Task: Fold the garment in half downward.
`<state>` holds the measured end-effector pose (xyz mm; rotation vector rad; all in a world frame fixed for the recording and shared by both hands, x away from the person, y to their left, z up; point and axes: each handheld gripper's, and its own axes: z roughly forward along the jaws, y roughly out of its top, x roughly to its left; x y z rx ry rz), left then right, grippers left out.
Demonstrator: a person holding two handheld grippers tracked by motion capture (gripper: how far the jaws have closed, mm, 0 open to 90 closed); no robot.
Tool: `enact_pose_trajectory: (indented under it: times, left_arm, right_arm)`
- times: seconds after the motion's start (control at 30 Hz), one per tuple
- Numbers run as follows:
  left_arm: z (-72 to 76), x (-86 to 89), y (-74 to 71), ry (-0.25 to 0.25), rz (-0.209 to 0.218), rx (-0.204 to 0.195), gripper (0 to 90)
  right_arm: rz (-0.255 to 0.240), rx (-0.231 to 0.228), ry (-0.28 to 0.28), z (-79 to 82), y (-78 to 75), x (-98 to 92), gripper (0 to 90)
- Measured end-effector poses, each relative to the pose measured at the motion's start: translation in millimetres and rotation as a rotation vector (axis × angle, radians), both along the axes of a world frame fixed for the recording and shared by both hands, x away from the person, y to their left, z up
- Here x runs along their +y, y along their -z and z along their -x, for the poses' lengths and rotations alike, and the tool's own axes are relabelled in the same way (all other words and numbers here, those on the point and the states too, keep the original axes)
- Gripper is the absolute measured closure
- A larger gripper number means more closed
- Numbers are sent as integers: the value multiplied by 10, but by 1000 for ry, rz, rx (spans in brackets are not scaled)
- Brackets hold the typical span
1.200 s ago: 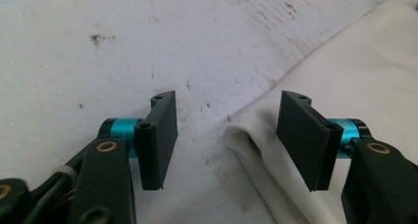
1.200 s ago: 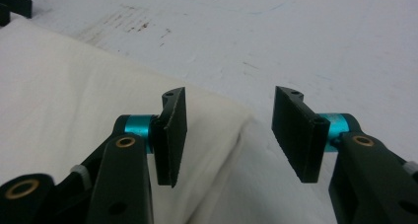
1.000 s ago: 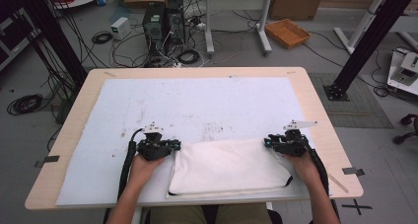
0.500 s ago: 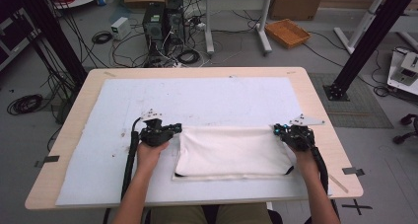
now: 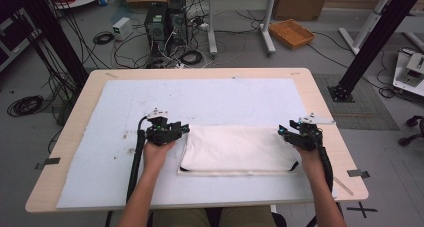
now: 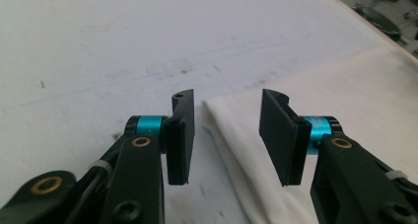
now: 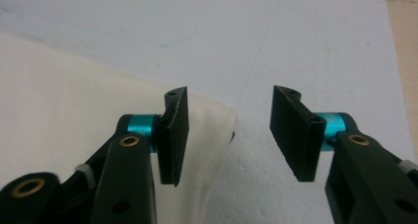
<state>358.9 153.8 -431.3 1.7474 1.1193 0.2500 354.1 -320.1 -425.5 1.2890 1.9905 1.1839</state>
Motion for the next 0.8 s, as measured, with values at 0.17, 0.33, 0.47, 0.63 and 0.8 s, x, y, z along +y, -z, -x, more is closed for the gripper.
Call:
enact_pose_trajectory:
  times: [0.17, 0.33, 0.47, 0.63, 0.8]
  left_arm:
    - [445, 39, 41, 95, -10, -5, 573]
    - [684, -6, 48, 115, -67, -18, 574]
    - [760, -31, 87, 127, -105, -23, 595]
    - [766, -79, 126, 165, -132, -12, 705]
    - [794, -174, 140, 190, -202, -35, 869]
  right_arm:
    - [-36, 38, -91, 347, -70, -60, 471]
    - [50, 69, -112, 791, 0, -54, 497]
    - [64, 85, -98, 870, 32, -89, 543]
    - [80, 153, -112, 838, 143, -117, 749]
    - [128, 92, -139, 873, 85, -67, 832]
